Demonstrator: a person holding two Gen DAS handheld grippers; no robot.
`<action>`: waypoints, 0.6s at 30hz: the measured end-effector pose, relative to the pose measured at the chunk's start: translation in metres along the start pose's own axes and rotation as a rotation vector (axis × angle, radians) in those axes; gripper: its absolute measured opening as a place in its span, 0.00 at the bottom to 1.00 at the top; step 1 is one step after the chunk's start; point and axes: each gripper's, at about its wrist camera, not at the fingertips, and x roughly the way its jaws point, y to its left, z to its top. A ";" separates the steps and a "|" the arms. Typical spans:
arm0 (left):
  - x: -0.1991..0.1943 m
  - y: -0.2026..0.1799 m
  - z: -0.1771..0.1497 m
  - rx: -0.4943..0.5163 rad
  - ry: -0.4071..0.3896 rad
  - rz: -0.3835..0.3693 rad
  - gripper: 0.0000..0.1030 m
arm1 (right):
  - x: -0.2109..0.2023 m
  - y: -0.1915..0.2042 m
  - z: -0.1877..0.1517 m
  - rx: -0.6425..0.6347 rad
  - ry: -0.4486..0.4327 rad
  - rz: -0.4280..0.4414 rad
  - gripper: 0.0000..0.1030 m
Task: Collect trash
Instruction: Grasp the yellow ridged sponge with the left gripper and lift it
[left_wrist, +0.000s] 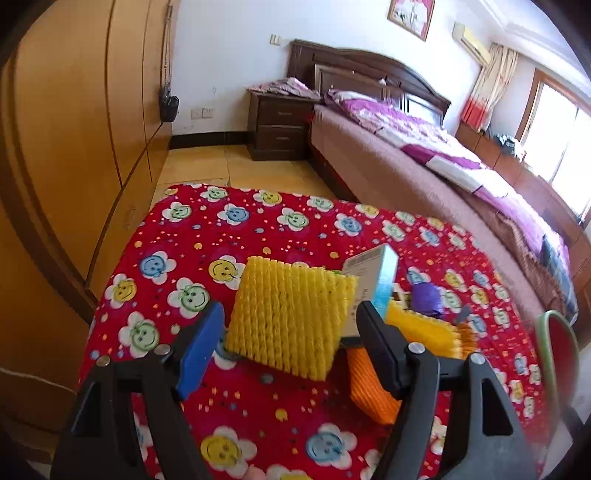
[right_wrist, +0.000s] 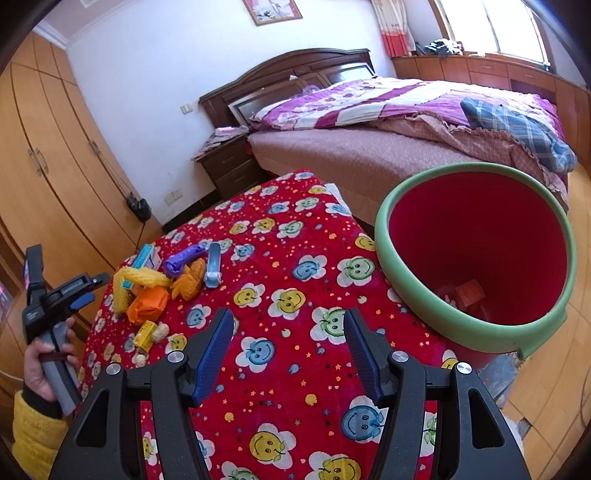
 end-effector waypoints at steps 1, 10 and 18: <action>0.006 -0.002 0.001 0.009 0.008 0.008 0.72 | 0.001 0.000 0.000 0.000 0.004 -0.003 0.62; 0.049 0.006 -0.004 -0.023 0.086 0.121 0.71 | 0.010 -0.001 -0.002 -0.001 0.026 -0.015 0.62; 0.047 0.020 -0.014 -0.167 0.129 -0.028 0.39 | 0.015 0.005 -0.006 -0.005 0.048 0.006 0.62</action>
